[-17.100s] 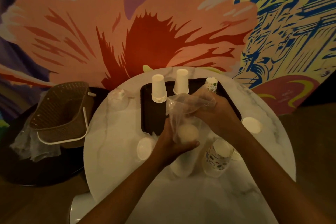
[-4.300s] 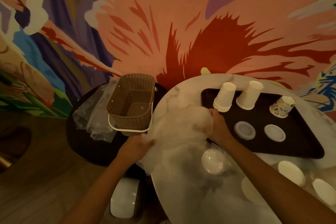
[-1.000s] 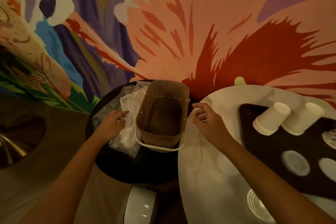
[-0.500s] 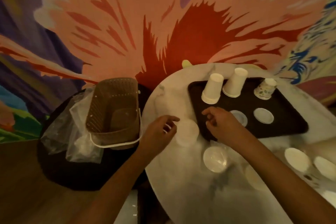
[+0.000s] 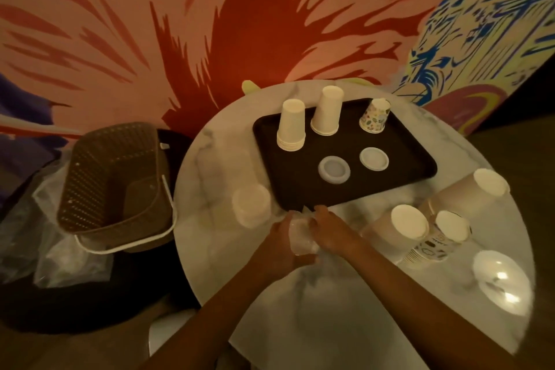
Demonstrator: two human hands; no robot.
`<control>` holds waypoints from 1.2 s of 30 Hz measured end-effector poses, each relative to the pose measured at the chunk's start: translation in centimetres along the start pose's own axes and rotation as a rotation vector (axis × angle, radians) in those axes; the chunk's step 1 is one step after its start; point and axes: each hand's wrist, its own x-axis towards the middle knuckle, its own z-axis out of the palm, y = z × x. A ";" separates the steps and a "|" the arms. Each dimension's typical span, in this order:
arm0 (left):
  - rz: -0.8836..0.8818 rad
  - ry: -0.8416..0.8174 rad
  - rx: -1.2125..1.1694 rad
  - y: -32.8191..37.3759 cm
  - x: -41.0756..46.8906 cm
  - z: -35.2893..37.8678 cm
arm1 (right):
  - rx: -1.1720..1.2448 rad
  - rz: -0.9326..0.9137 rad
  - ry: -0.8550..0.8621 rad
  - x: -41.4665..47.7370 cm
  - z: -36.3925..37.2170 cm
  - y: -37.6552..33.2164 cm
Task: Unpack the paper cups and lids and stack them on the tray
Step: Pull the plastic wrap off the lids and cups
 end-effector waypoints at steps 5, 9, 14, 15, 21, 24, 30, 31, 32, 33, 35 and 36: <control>-0.078 0.174 -0.061 0.3 -0.3 1.0 | 0.315 0.019 0.031 0.1 -0.5 0.4; 0.011 0.210 -0.324 1.0 -2.5 -1.6 | 0.305 -0.089 0.090 -1.4 -1.6 -0.9; 0.139 0.302 -0.377 2.5 -4.1 -4.7 | 0.193 -0.292 -0.069 -3.2 -5.3 -4.4; 0.134 0.323 -0.376 3.0 -4.2 -4.9 | 0.193 -0.318 -0.083 -3.5 -6.0 -5.0; 0.124 0.522 -0.419 4.6 -4.7 -6.1 | 0.334 -0.353 0.075 -3.4 -7.9 -6.9; 0.147 0.642 -0.434 4.4 -5.2 -6.7 | 0.619 -0.287 0.061 -3.0 -8.1 -7.2; 0.155 0.682 -0.491 2.9 -7.2 -8.0 | 0.921 -0.250 0.163 -1.9 -10.5 -7.6; 0.147 0.704 -0.503 2.3 -7.5 -8.2 | 0.936 -0.261 0.169 -1.7 -11.3 -7.5; 0.135 0.719 -0.519 1.8 -7.8 -8.4 | 0.907 -0.272 0.185 -1.5 -12.0 -7.5; 0.117 0.731 -0.545 1.4 -8.0 -8.6 | 0.855 -0.277 0.210 -1.4 -12.4 -7.6; 0.078 0.755 -0.617 0.8 -8.3 -9.0 | 0.778 -0.286 0.265 -1.1 -12.6 -7.9; 0.060 0.767 -0.654 0.4 -8.5 -9.3 | 0.744 -0.296 0.302 -1.1 -12.4 -8.2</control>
